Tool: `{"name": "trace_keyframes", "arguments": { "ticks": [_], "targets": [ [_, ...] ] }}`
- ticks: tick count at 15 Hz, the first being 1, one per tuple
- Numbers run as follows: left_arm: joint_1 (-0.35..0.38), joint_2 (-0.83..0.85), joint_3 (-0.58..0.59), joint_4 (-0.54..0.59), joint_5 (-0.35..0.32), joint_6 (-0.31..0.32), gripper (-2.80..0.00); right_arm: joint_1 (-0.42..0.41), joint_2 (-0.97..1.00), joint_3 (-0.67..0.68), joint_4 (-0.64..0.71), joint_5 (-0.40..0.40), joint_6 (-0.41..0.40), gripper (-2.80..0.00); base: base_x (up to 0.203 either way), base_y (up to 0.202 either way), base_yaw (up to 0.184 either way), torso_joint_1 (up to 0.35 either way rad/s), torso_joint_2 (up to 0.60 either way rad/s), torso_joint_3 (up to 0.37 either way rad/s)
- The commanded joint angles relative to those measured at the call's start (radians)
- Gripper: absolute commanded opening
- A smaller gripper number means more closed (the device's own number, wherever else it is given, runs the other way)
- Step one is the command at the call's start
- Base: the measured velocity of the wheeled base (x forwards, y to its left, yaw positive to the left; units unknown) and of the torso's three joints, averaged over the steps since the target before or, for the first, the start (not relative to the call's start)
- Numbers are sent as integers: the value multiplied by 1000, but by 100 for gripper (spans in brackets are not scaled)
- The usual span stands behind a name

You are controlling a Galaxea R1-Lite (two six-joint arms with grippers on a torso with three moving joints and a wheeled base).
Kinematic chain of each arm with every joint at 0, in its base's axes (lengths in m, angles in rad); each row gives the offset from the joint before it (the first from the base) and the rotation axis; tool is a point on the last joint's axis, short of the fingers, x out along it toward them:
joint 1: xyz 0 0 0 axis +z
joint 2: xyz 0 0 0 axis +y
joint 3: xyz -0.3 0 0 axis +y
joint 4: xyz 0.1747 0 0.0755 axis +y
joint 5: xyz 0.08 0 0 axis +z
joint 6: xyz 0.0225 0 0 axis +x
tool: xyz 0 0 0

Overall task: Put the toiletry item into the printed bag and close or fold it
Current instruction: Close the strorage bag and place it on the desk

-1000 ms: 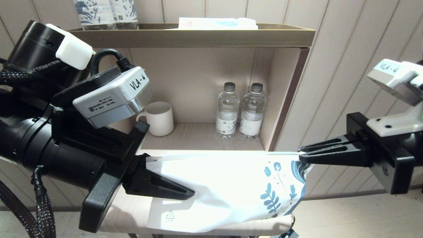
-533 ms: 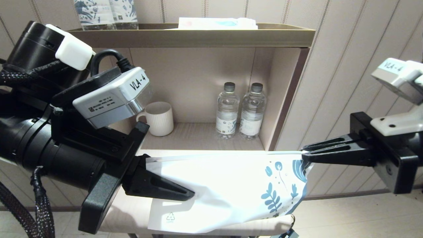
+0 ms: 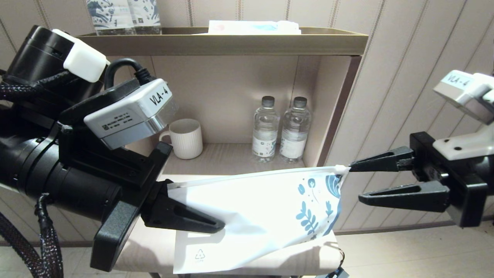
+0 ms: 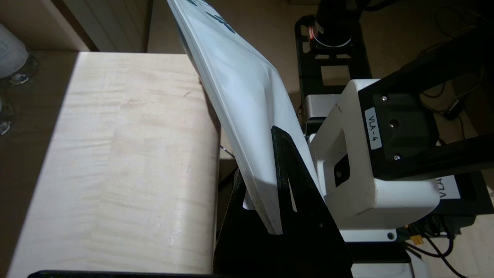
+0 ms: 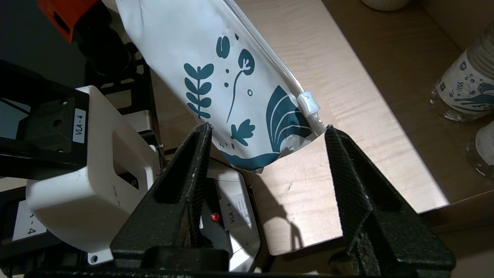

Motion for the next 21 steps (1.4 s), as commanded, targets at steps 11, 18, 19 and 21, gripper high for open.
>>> {"name": "trace_keyframes", "arguments": {
  "ticks": [11,18,19,21],
  "targets": [
    [93,105,-28,-110,2,-128,-280,-61,-103,139,-40,11,-1,-280,0,0,0,0,0,0],
    [119,302,-54,-276,168,-178,-280,-59,-160,207,-51,8,11,-280,0,0,0,0,0,0],
    [139,328,-58,-285,167,-176,-280,-59,-172,211,-50,6,14,-280,0,0,0,0,0,0],
    [176,362,-66,-325,151,-172,-280,-59,-175,207,-50,4,27,-280,0,0,0,0,0,0]
  ]
}}
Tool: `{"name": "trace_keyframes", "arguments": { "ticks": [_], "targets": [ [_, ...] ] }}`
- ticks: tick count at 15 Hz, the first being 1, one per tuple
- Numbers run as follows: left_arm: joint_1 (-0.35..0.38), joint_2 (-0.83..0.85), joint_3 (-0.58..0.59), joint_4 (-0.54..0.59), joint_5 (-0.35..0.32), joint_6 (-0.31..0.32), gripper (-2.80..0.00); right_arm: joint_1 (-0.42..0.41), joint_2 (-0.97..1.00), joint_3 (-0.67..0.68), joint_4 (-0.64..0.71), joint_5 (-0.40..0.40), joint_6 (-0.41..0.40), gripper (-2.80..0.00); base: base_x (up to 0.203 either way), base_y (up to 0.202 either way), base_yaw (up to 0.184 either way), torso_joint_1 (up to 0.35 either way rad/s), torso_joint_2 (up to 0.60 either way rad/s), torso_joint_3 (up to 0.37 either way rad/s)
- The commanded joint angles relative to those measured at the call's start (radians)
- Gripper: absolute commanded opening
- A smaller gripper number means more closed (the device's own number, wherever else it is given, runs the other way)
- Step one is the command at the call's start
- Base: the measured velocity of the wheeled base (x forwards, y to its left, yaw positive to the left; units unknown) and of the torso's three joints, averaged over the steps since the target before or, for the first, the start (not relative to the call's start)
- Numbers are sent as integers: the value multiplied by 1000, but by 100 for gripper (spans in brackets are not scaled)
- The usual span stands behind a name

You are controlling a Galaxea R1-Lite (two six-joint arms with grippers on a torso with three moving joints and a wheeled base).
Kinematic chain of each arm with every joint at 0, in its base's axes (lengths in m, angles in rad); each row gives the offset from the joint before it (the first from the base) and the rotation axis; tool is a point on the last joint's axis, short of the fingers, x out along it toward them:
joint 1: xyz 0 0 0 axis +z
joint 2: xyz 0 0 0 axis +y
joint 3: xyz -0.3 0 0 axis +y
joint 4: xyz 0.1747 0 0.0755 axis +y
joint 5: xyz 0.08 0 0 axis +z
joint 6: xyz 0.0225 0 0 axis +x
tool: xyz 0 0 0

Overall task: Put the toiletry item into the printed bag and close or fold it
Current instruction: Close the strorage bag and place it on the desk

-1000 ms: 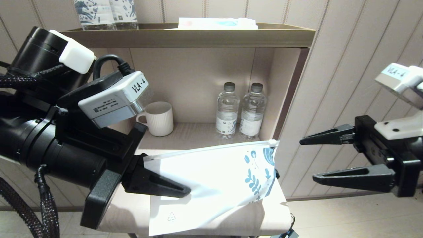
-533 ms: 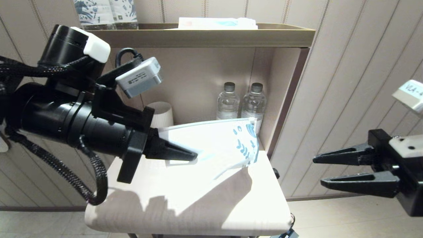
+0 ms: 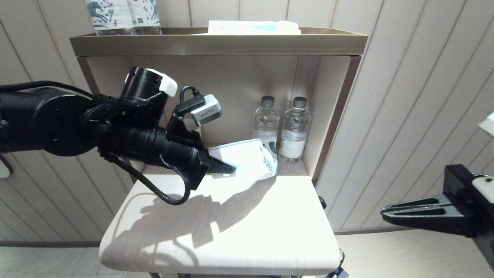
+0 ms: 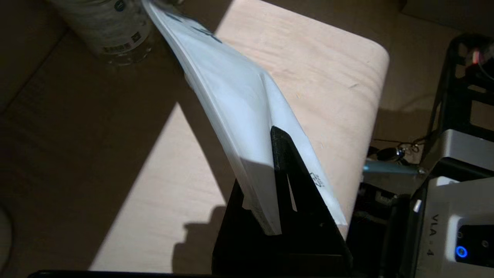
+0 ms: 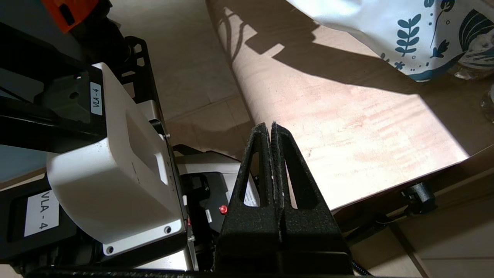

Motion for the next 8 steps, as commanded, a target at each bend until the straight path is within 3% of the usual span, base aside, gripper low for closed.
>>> {"name": "trace_keyframes", "arguments": {
  "ticks": [1,4,8],
  "targets": [
    [28,49,-5,-25,-20,2,0,0,-9,-6,-1,3,8,-280,0,0,0,0,0,0],
    [36,35,8,-27,-24,7,0,0,-7,-1,-3,2,8,-280,0,0,0,0,0,0],
    [145,-62,45,-23,-33,1,0,-4,-47,14,4,1,22,-280,0,0,0,0,0,0]
  ]
}}
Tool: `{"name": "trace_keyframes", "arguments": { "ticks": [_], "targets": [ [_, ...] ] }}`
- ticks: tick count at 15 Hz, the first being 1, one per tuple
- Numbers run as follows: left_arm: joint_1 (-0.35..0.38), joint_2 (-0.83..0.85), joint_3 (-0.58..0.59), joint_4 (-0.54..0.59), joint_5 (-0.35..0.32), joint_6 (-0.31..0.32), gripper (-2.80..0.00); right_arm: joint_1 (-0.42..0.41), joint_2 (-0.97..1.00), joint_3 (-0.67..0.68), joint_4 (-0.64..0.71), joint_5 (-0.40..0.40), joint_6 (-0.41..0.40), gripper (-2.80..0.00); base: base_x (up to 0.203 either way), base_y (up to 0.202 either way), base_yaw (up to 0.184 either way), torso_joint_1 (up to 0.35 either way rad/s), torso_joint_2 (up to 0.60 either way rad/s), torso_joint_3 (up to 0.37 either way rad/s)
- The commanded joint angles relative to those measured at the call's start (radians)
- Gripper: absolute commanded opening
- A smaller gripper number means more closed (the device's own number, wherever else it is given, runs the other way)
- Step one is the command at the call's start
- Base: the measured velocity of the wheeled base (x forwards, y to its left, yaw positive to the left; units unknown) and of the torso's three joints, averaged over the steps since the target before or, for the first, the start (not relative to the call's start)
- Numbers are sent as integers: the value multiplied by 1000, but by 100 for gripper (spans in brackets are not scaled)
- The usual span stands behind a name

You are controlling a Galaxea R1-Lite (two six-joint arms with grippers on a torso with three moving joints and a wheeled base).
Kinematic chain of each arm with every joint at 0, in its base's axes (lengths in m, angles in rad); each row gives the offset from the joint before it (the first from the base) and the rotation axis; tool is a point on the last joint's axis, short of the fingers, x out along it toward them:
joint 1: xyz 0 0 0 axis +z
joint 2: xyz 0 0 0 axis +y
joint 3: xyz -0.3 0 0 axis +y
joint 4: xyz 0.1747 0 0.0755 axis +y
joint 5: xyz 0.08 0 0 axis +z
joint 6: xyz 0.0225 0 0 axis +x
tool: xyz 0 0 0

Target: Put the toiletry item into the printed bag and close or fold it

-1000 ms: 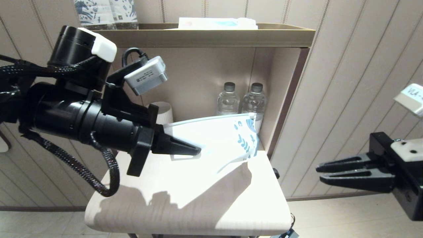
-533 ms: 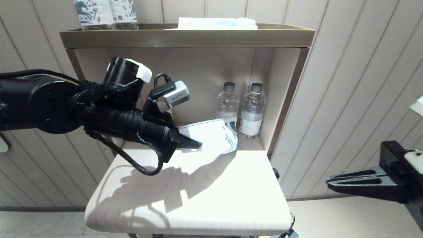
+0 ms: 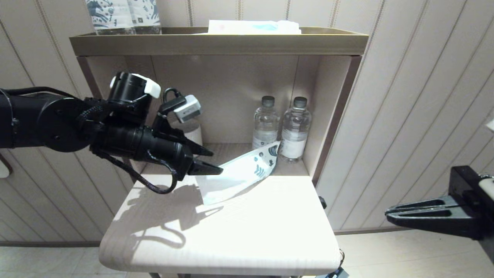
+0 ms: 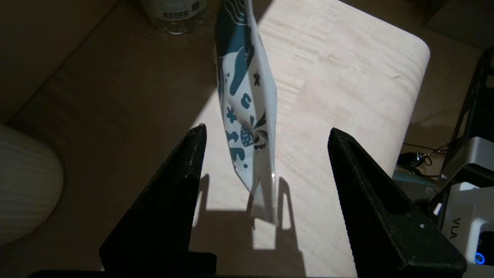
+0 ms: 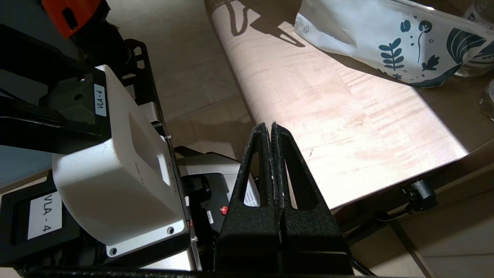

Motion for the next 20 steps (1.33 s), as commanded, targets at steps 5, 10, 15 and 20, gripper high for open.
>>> {"name": "trace_keyframes", "arguments": {
  "ticks": [5,10,15,20],
  "targets": [
    [78,-491,312,61,-11,-9,-280,-65,-90,85,-6,-12,42,-280,0,0,0,0,0,0],
    [87,-1039,545,176,117,-115,-280,-303,-288,170,23,-27,86,-280,0,0,0,0,0,0],
    [113,-1262,759,220,654,-359,-280,-443,-423,393,98,-107,108,-280,0,0,0,0,0,0],
    [254,-1372,927,211,817,-420,-280,-458,-381,566,-3,-125,54,-280,0,0,0,0,0,0]
  ]
}}
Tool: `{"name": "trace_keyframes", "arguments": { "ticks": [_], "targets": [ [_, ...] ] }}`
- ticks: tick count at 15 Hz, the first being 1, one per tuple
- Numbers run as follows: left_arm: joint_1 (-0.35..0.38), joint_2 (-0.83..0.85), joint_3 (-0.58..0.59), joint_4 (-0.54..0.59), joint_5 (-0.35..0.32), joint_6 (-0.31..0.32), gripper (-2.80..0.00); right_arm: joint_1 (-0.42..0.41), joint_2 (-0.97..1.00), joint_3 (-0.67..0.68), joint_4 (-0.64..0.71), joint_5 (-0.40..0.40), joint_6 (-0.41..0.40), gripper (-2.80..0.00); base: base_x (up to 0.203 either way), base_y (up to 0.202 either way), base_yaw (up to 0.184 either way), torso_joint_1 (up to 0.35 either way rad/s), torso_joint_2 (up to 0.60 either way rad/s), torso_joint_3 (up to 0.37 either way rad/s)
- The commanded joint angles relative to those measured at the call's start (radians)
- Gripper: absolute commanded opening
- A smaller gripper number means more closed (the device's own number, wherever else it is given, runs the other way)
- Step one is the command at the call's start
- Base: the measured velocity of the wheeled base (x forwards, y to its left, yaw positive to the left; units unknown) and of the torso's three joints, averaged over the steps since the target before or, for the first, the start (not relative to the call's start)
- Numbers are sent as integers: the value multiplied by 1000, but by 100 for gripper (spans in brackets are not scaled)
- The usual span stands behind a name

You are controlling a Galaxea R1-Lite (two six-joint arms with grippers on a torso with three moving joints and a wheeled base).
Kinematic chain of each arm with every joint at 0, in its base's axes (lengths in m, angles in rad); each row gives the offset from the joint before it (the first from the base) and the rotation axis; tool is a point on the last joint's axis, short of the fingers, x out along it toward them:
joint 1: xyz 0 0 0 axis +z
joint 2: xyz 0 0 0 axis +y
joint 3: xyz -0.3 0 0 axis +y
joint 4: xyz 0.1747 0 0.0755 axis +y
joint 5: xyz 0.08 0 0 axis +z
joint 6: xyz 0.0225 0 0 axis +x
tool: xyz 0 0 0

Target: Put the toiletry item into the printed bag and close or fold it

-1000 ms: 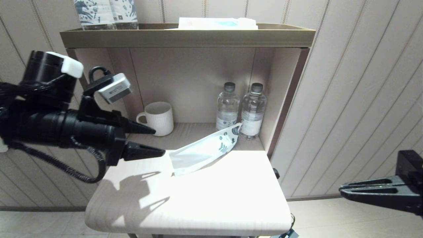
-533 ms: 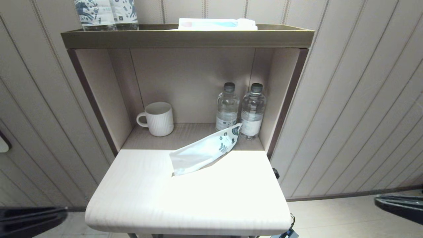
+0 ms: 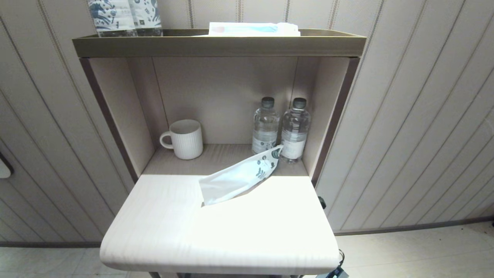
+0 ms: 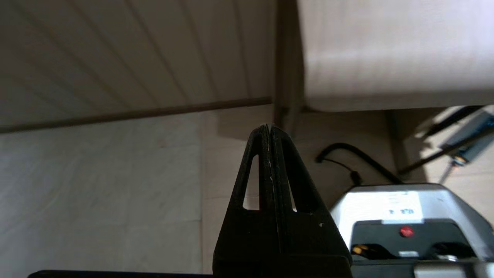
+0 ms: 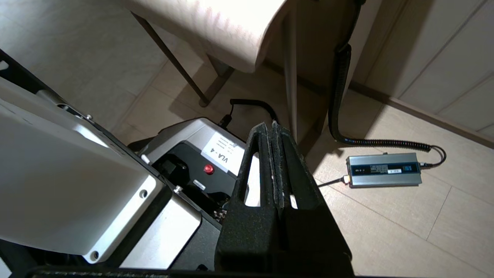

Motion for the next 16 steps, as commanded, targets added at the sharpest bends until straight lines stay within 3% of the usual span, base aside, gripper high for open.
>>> {"name": "trace_keyframes", "arguments": {
  "ticks": [1,3,6,8,9,11,13,15,16],
  "targets": [
    [39,-112,114,-23,32,12,-280,-8,-99,72,-13,-16,-3,-280,0,0,0,0,0,0],
    [64,-150,230,-112,65,23,-280,-5,-254,133,-19,-55,4,-280,0,0,0,0,0,0],
    [212,-235,324,-188,90,65,-280,15,-395,215,-26,-116,57,-280,0,0,0,0,0,0],
    [212,-289,339,-201,91,74,-280,10,-484,223,-32,-175,104,-280,0,0,0,0,0,0],
    [202,-340,345,-207,85,89,-280,8,-502,233,-42,-245,111,-280,0,0,0,0,0,0],
    [194,-464,359,-218,3,162,-280,0,-503,275,-138,-339,119,-280,0,0,0,0,0,0],
    [189,-484,374,-243,-70,218,-280,-1,-502,340,-331,-442,117,-280,0,0,0,0,0,0],
    [188,-484,375,-239,-83,205,-280,-2,-502,377,-436,-561,101,-280,0,0,0,0,0,0],
    [189,-484,376,-240,-106,203,-280,-1,-503,367,-382,-560,105,-280,0,0,0,0,0,0]
  ]
}}
